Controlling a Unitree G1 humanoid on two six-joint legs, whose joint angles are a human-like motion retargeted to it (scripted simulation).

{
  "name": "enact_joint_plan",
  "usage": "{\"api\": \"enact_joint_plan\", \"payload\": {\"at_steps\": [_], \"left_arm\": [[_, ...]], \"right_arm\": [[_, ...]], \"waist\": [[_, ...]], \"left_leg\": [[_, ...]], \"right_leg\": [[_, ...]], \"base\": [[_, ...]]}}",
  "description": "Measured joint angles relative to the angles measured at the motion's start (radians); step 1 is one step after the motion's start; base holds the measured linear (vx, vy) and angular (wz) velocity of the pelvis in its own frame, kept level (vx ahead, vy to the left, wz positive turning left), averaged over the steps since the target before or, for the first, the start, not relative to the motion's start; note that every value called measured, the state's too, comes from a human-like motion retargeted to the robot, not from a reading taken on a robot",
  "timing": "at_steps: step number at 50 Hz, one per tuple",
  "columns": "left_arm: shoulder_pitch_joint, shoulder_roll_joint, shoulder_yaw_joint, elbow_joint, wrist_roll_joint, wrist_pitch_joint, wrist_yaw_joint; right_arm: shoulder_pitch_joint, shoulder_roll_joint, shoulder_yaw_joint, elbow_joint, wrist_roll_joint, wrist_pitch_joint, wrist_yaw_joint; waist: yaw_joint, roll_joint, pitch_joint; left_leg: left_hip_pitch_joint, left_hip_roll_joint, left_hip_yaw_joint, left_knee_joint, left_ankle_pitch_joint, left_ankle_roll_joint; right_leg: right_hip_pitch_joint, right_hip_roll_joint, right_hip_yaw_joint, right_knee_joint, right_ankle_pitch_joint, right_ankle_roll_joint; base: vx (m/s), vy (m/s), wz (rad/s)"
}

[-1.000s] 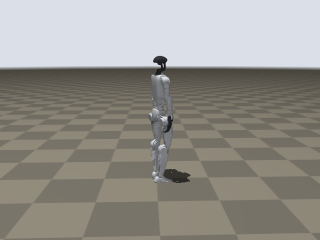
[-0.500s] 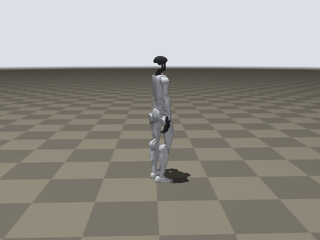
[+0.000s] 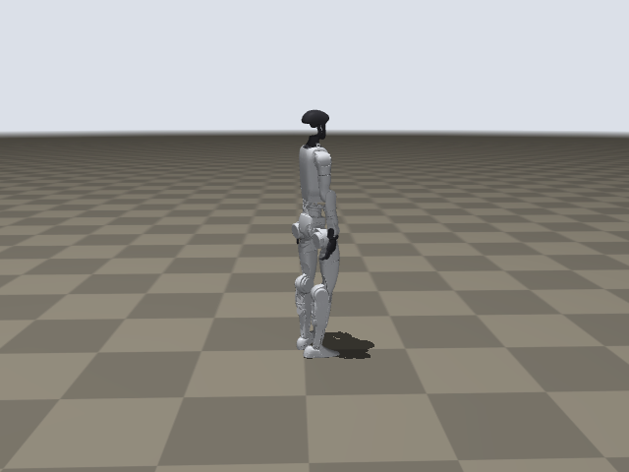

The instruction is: In place motions

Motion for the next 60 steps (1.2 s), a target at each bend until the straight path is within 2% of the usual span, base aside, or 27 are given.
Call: {"api": "enact_joint_plan", "payload": {"at_steps": [15,23,25,27,30,39,46,50,54,60], "left_arm": [[0.02,-0.004,-0.022,0.004,0.035,0.002,0.0],[0.025,0.003,-0.014,-0.034,0.012,0.001,-0.014],[0.012,0.0,-0.013,-0.049,-0.014,0.005,-0.012],[-0.001,-0.003,-0.014,-0.064,-0.031,0.003,-0.002],[-0.009,-0.011,-0.007,-0.1,-0.064,-0.005,0.048],[-0.009,-0.016,0.009,-0.133,-0.164,-0.048,0.143],[0.024,-0.03,0.046,-0.066,-0.186,-0.05,0.124],[0.053,-0.038,0.069,-0.017,-0.182,-0.043,0.116],[0.089,-0.049,0.098,0.022,-0.185,-0.035,0.109],[0.105,-0.047,0.113,0.028,-0.195,-0.026,0.118]], "right_arm": [[0.044,-0.044,-0.082,0.061,0.005,0.025,-0.037],[0.034,-0.058,-0.104,0.081,0.021,0.029,-0.055],[0.028,-0.062,-0.121,0.077,0.026,0.025,-0.056],[0.023,-0.068,-0.132,0.075,0.032,0.019,-0.057],[0.013,-0.076,-0.129,0.084,0.042,0.022,-0.065],[0.003,-0.069,-0.124,0.06,0.069,0.015,-0.063],[-0.017,-0.062,-0.096,0.005,0.057,-0.004,-0.046],[-0.03,-0.057,-0.088,-0.015,0.056,-0.008,-0.037],[-0.02,-0.049,-0.088,-0.03,0.067,-0.015,-0.036],[-0.006,-0.056,-0.113,-0.002,0.072,-0.017,-0.045]], "waist": [[-0.098,0.024,0.003],[-0.094,0.02,0.011],[-0.091,0.02,0.015],[-0.092,0.021,0.021],[-0.071,0.021,0.029],[0.001,-0.029,0.106],[0.056,-0.059,0.152],[0.0,-0.036,0.153],[0.028,-0.044,0.145],[-0.016,-0.01,0.114]], "left_leg": [[0.021,0.033,-0.038,-0.013,0.009,-0.015],[-0.06,0.093,-0.032,0.163,0.0,-0.071],[-0.134,0.1,-0.049,0.295,0.004,-0.052],[-0.195,0.072,-0.095,0.384,-0.004,-0.004],[-0.282,0.091,-0.064,0.427,-0.007,-0.008],[-0.423,-0.029,-0.136,0.133,0.028,0.08],[-0.474,-0.033,-0.119,0.105,0.054,0.112],[-0.469,-0.033,-0.188,0.148,0.041,0.099],[-0.423,-0.011,-0.137,0.182,0.04,0.095],[-0.348,0.022,-0.132,0.329,0.006,0.039]], "right_leg": [[-0.011,0.061,-0.029,-0.005,0.008,-0.022],[-0.028,0.084,0.029,0.004,0.015,-0.03],[-0.037,0.086,0.04,0.0,0.021,-0.032],[-0.042,0.085,0.035,-0.005,0.032,-0.036],[-0.047,0.089,0.044,-0.01,0.05,-0.042],[0.014,0.07,0.031,-0.024,0.062,-0.055],[0.047,0.042,0.017,-0.028,0.07,-0.037],[0.056,0.042,-0.038,-0.036,0.067,-0.032],[0.06,0.035,0.024,-0.029,0.064,-0.035],[0.049,0.044,0.0,-0.03,0.052,-0.036]], "base": [[0.12,-0.12,0.08],[0.14,-0.13,-0.2],[0.06,-0.07,0.15],[0.04,-0.06,0.3],[0.0,0.0,0.0],[0.0,0.0,0.0],[0.01,0.03,-0.27],[0.05,0.02,0.24],[0.08,0.0,-0.44],[0.03,0.03,0.32]]}}
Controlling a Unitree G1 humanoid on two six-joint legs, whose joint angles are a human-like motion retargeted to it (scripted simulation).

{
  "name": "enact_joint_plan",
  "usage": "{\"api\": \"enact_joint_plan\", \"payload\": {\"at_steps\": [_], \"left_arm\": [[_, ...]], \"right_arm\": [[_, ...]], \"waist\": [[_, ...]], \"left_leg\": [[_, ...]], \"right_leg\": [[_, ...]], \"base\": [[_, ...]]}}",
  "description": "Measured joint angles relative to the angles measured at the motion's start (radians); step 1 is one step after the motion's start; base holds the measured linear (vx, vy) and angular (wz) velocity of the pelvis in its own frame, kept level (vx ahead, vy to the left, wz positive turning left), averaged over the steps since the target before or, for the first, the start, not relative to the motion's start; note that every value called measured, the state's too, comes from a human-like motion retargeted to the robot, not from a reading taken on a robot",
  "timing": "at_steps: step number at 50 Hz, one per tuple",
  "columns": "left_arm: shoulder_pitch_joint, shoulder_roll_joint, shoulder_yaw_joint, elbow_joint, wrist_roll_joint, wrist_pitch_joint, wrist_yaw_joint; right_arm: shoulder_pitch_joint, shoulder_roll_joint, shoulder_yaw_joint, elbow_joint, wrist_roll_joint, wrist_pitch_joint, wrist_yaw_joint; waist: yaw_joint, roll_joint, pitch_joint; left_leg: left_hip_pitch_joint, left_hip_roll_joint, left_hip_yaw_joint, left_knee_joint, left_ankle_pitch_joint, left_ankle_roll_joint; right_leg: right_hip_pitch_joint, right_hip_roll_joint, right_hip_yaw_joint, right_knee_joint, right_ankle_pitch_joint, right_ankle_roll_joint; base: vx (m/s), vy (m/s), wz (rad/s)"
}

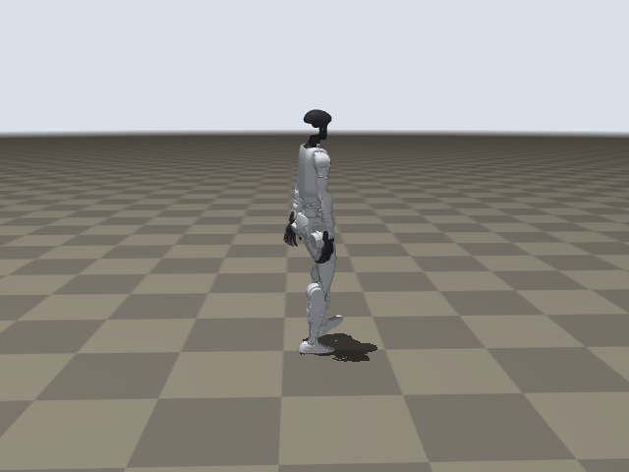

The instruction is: In place motions

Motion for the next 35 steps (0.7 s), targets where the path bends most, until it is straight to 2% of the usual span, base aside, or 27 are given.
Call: {"api": "enact_joint_plan", "payload": {"at_steps": [5,8,10,13,15,17,21,26,35], "left_arm": [[-0.026,0.013,-0.02,-0.033,0.001,0.005,0.011],[-0.036,0.02,-0.035,-0.069,0.008,0.0,0.014],[-0.045,0.026,-0.045,-0.093,0.012,-0.002,0.014],[-0.059,0.029,-0.057,-0.11,0.017,-0.004,0.008],[-0.092,0.038,-0.06,-0.106,0.028,-0.001,-0.009],[-0.125,0.047,-0.065,-0.109,0.044,0.003,-0.019],[-0.155,0.059,-0.122,-0.159,0.064,-0.001,-0.033],[-0.133,0.051,-0.119,-0.199,0.065,-0.016,-0.037],[-0.081,0.053,-0.065,-0.052,0.1,-0.002,-0.056]], "right_arm": [[0.009,-0.019,-0.021,0.067,-0.009,0.02,-0.02],[0.024,-0.024,-0.027,0.093,-0.014,0.032,-0.03],[0.028,-0.026,-0.035,0.107,-0.022,0.038,-0.033],[0.034,-0.026,-0.046,0.115,-0.035,0.04,-0.037],[0.027,-0.014,-0.05,0.115,-0.033,0.045,-0.043],[0.018,-0.001,-0.056,0.11,-0.013,0.039,-0.049],[0.018,0.009,-0.043,0.098,0.032,0.018,-0.027],[0.001,0.03,0.007,0.07,-0.028,0.028,-0.007],[-0.006,0.068,0.076,-0.04,-0.026,-0.032,0.027]], "waist": [[-0.012,0.013,-0.025],[-0.016,0.017,-0.049],[-0.029,0.043,-0.07],[-0.072,0.07,-0.11],[-0.109,0.078,-0.124],[-0.126,0.075,-0.113],[-0.081,0.049,-0.099],[-0.043,0.031,-0.103],[-0.04,0.021,-0.1]], "left_leg": [[0.13,0.026,0.063,0.101,-0.007,-0.065],[0.245,0.017,0.097,0.033,0.042,-0.081],[0.321,0.039,0.168,-0.077,-0.02,-0.127],[0.334,0.0,0.119,-0.205,-0.07,-0.084],[0.315,0.011,0.113,-0.253,-0.019,-0.075],[0.327,0.003,0.125,-0.288,0.004,-0.065],[0.33,-0.022,0.101,-0.291,-0.003,-0.051],[0.336,-0.034,0.119,-0.295,-0.013,-0.041],[0.35,-0.048,0.142,-0.307,-0.026,-0.021]], "right_leg": [[-0.01,-0.006,-0.015,0.003,-0.013,0.002],[-0.018,-0.007,-0.017,0.006,-0.021,0.005],[-0.031,0.017,-0.031,0.009,-0.03,0.005],[-0.048,0.02,-0.064,0.003,-0.039,0.015],[-0.062,0.012,-0.087,0.002,-0.045,0.02],[-0.065,0.004,-0.103,0.005,-0.049,0.025],[-0.056,-0.014,-0.103,0.004,-0.046,0.037],[-0.064,-0.024,-0.087,0.008,-0.037,0.046],[-0.069,-0.036,-0.064,0.015,-0.03,0.067]], "base": [[-0.03,0.05,0.27],[-0.07,0.03,0.15],[-0.07,0.0,0.32],[-0.1,0.0,0.61],[-0.26,0.03,0.67],[-0.29,0.07,0.42],[-0.16,0.1,-0.01],[-0.15,0.05,-0.31],[-0.14,0.04,-0.22]]}}
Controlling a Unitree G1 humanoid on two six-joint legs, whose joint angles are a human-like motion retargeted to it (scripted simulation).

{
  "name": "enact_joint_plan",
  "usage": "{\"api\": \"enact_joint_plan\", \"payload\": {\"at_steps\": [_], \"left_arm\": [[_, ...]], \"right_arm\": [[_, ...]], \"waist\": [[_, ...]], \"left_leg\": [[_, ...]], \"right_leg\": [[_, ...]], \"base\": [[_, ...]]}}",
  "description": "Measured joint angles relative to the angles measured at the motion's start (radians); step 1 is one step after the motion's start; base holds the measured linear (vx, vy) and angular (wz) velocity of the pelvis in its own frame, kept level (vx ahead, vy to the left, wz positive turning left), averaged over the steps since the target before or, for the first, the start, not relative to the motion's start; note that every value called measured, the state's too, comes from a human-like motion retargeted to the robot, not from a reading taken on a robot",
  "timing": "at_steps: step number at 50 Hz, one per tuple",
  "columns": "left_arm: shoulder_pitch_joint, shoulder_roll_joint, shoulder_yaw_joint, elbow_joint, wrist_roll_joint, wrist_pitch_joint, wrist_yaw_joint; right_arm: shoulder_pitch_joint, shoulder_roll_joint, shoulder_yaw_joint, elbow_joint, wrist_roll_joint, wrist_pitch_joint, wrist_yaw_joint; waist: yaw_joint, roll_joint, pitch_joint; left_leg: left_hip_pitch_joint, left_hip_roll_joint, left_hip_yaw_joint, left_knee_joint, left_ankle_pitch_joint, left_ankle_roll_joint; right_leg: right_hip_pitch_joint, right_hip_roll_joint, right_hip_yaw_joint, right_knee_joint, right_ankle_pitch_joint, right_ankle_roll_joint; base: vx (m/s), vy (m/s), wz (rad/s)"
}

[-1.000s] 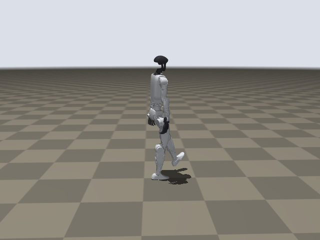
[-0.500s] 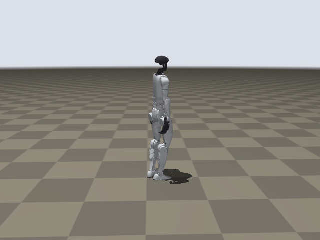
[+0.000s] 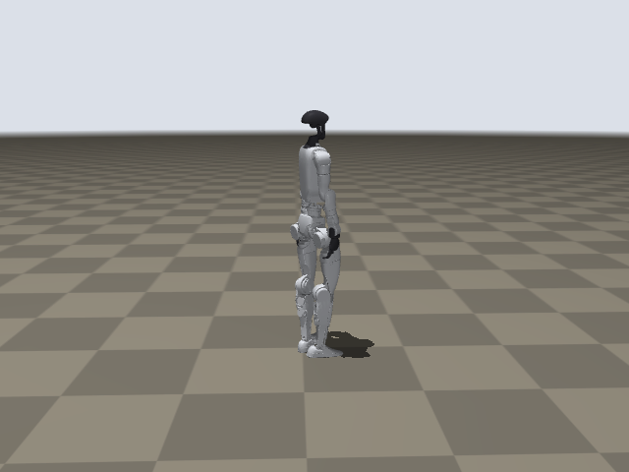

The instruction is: In place motions

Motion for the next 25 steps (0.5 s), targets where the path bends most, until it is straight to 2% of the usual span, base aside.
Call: {"api": "enact_joint_plan", "payload": {"at_steps": [11,16,20,23,25], "left_arm": [[0.111,0.008,0.074,0.024,-0.006,0.013,-0.018],[0.114,0.018,0.086,0.039,-0.016,0.017,-0.02],[0.094,0.028,0.093,0.037,-0.024,0.017,-0.007],[0.078,0.038,0.092,0.034,-0.029,0.015,-0.002],[0.064,0.044,0.094,0.043,-0.022,0.019,0.005]], "right_arm": [[0.006,-0.018,0.008,0.044,-0.005,0.005,-0.011],[0.013,-0.035,-0.031,0.08,0.004,0.016,-0.024],[0.009,-0.042,-0.064,0.086,0.044,0.019,-0.04],[0.006,-0.038,-0.083,0.067,0.06,0.018,-0.049],[0.011,-0.036,-0.092,0.051,0.069,0.014,-0.049]], "waist": [[0.036,-0.04,0.015],[0.037,-0.041,0.018],[0.045,-0.033,0.051],[0.004,-0.019,0.068],[-0.018,-0.016,0.074]], "left_leg": [[0.044,-0.028,0.016,-0.009,-0.018,0.02],[0.046,-0.028,-0.001,0.0,-0.031,0.032],[0.053,0.001,0.01,0.01,-0.037,0.034],[0.052,0.022,0.007,0.011,-0.032,0.039],[0.056,0.027,0.01,0.006,-0.027,0.046]], "right_leg": [[0.021,-0.021,0.029,0.012,0.002,0.023],[0.02,-0.039,-0.016,0.055,-0.013,0.039],[-0.028,-0.026,0.002,0.184,0.019,0.031],[-0.089,-0.032,0.005,0.23,0.013,0.045],[-0.132,-0.039,-0.01,0.208,-0.007,0.016]], "base": [[-0.12,0.01,-0.19],[-0.14,-0.01,-0.03],[-0.22,-0.01,-0.34],[-0.21,-0.04,0.03],[-0.13,-0.05,0.03]]}}
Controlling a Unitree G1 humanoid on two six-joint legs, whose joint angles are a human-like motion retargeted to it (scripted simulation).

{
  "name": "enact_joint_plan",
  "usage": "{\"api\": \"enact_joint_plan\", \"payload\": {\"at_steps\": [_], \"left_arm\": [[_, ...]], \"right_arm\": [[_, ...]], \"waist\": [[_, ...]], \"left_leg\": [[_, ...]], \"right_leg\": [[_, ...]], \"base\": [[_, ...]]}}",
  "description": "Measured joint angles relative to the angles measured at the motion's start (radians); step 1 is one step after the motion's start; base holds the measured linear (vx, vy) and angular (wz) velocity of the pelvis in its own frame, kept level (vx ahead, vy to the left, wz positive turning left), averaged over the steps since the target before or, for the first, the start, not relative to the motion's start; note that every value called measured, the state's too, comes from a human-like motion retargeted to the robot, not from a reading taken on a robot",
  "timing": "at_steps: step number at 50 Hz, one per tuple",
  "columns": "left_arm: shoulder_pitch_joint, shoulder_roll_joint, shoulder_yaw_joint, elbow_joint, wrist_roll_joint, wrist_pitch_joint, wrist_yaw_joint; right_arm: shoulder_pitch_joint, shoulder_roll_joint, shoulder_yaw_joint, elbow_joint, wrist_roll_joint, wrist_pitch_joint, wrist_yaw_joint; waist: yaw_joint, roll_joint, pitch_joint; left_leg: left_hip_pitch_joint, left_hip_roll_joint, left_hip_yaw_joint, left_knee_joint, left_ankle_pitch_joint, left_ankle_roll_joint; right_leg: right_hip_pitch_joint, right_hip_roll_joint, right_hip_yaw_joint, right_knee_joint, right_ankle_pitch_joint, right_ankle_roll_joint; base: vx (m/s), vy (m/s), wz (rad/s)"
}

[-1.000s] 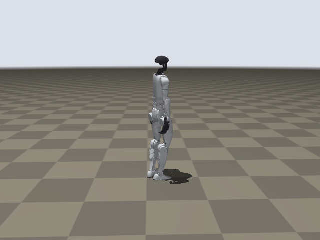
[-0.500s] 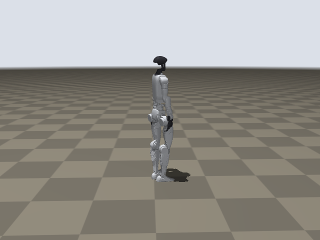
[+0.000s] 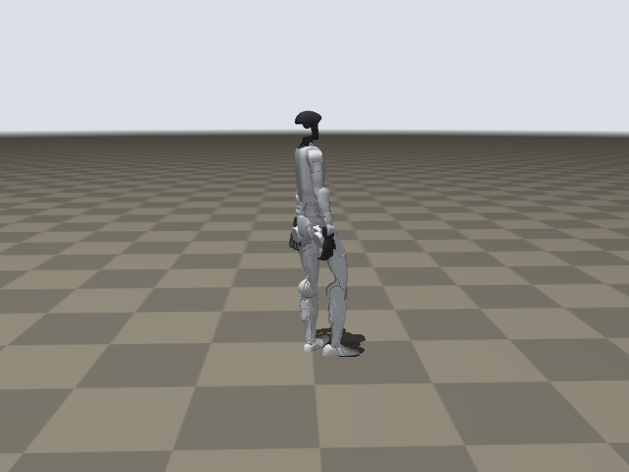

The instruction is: In place motions

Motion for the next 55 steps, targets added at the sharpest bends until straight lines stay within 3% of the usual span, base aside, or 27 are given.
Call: {"api": "enact_joint_plan", "payload": {"at_steps": [2,5,10,17,25,31,33,35,37,38,40,42,44,49,55], "left_arm": [[-0.016,0.005,-0.008,0.005,0.001,0.002,0.008],[-0.043,0.015,-0.028,-0.006,-0.007,0.001,0.006],[-0.088,0.03,-0.055,-0.039,-0.007,0.0,0.004],[-0.136,0.035,-0.088,-0.101,-0.019,-0.008,0.002],[-0.092,0.01,-0.089,-0.122,-0.02,-0.027,0.007],[-0.057,0.01,-0.038,-0.029,0.006,-0.024,-0.007],[-0.031,0.007,-0.021,-0.005,0.008,-0.019,-0.005],[-0.011,0.009,0.0,0.012,0.013,-0.017,-0.01],[0.02,0.007,0.014,0.022,0.013,-0.011,-0.013],[0.031,0.005,0.024,0.028,0.01,-0.006,-0.013],[0.043,-0.01,0.042,0.031,-0.002,-0.004,0.001],[0.06,-0.032,0.055,0.015,-0.047,-0.016,0.012],[0.068,-0.051,0.065,0.004,-0.09,-0.028,0.004],[0.016,-0.06,0.048,0.008,-0.069,-0.015,-0.015],[-0.015,-0.036,-0.062,-0.08,-0.003,-0.017,-0.025]], "right_arm": [[0.005,-0.002,-0.007,-0.01,0.01,-0.003,0.0],[0.004,-0.005,-0.009,-0.013,0.015,-0.003,-0.005],[-0.001,-0.007,-0.012,0.011,0.022,0.003,-0.01],[0.013,-0.004,-0.083,0.038,0.129,-0.006,0.002],[0.024,-0.008,-0.058,0.057,0.122,-0.006,-0.019],[0.006,-0.004,0.001,0.039,0.007,-0.01,-0.02],[0.007,0.005,0.021,0.034,-0.012,-0.013,-0.025],[0.002,0.009,0.037,0.035,-0.025,-0.016,-0.016],[0.004,0.01,0.048,0.037,-0.038,-0.018,0.008],[0.0,0.012,0.051,0.037,-0.049,-0.016,0.028],[-0.007,0.011,0.046,0.028,-0.07,-0.013,0.049],[-0.02,0.009,0.058,0.011,-0.081,-0.016,0.049],[-0.035,0.01,0.083,-0.013,-0.082,-0.019,0.047],[-0.049,0.02,0.098,-0.076,-0.029,-0.041,0.042],[-0.025,0.01,0.047,-0.015,0.02,-0.029,0.039]], "waist": [[-0.005,-0.001,0.006],[-0.025,-0.008,0.034],[-0.069,-0.009,0.065],[0.023,-0.059,0.056],[-0.019,-0.027,0.044],[0.031,-0.038,0.004],[0.035,-0.032,-0.008],[0.033,-0.037,-0.013],[0.06,-0.077,-0.039],[0.094,-0.085,-0.052],[0.133,-0.076,-0.076],[0.094,-0.061,-0.087],[0.081,-0.039,-0.077],[-0.007,0.013,-0.037],[0.05,0.003,-0.063]], "left_leg": [[0.004,0.003,0.008,-0.004,0.004,0.004],[0.021,0.008,0.011,-0.012,0.012,0.01],[0.034,0.02,0.007,-0.034,0.034,0.026],[0.035,-0.009,0.1,-0.06,0.052,0.035],[0.025,0.021,0.008,-0.041,0.057,0.019],[0.008,0.012,0.034,-0.03,0.05,0.0],[0.007,0.017,0.025,-0.029,0.051,-0.008],[0.012,0.011,0.02,-0.02,0.048,-0.014],[0.025,-0.036,0.038,-0.023,0.047,-0.018],[0.027,-0.041,0.061,-0.028,0.048,-0.025],[0.01,-0.032,0.071,-0.029,0.053,-0.036],[-0.008,-0.034,0.041,-0.029,0.064,-0.034],[-0.009,-0.019,0.061,-0.032,0.071,-0.033],[-0.026,0.009,0.033,-0.01,0.086,-0.037],[-0.054,-0.001,0.012,0.019,0.091,-0.045]], "right_leg": [[-0.044,-0.013,-0.046,-0.039,-0.014,-0.034],[-0.114,-0.037,-0.092,-0.088,-0.033,-0.035],[-0.24,-0.057,-0.034,-0.112,-0.043,-0.024],[-0.318,-0.07,0.095,-0.085,-0.086,-0.024],[-0.132,-0.084,0.003,-0.066,-0.032,-0.041],[0.025,0.007,0.185,-0.034,0.04,-0.007],[0.099,0.043,0.197,-0.061,-0.01,-0.017],[0.155,0.026,0.055,-0.095,-0.063,-0.067],[0.204,-0.01,-0.113,-0.196,0.034,-0.015],[0.194,0.004,0.026,-0.205,0.037,0.005],[0.159,-0.012,0.1,-0.199,0.042,0.042],[0.142,-0.024,-0.028,-0.196,0.054,0.014],[0.135,0.002,0.033,-0.187,0.041,-0.001],[0.148,0.02,0.001,-0.194,0.039,-0.012],[0.139,0.014,-0.001,-0.203,0.041,-0.015]], "base": [[-0.11,-0.03,-0.15],[-0.13,-0.02,-0.01],[-0.11,-0.02,0.07],[-0.04,-0.01,-0.42],[0.08,-0.03,0.47],[0.18,-0.07,-0.28],[0.24,-0.06,0.05],[0.34,-0.09,0.07],[0.39,-0.03,-0.38],[0.3,0.02,-0.75],[0.26,0.02,-0.3],[0.18,0.03,0.4],[0.15,0.05,-0.13],[0.05,0.03,0.4],[0.14,-0.03,0.1]]}}
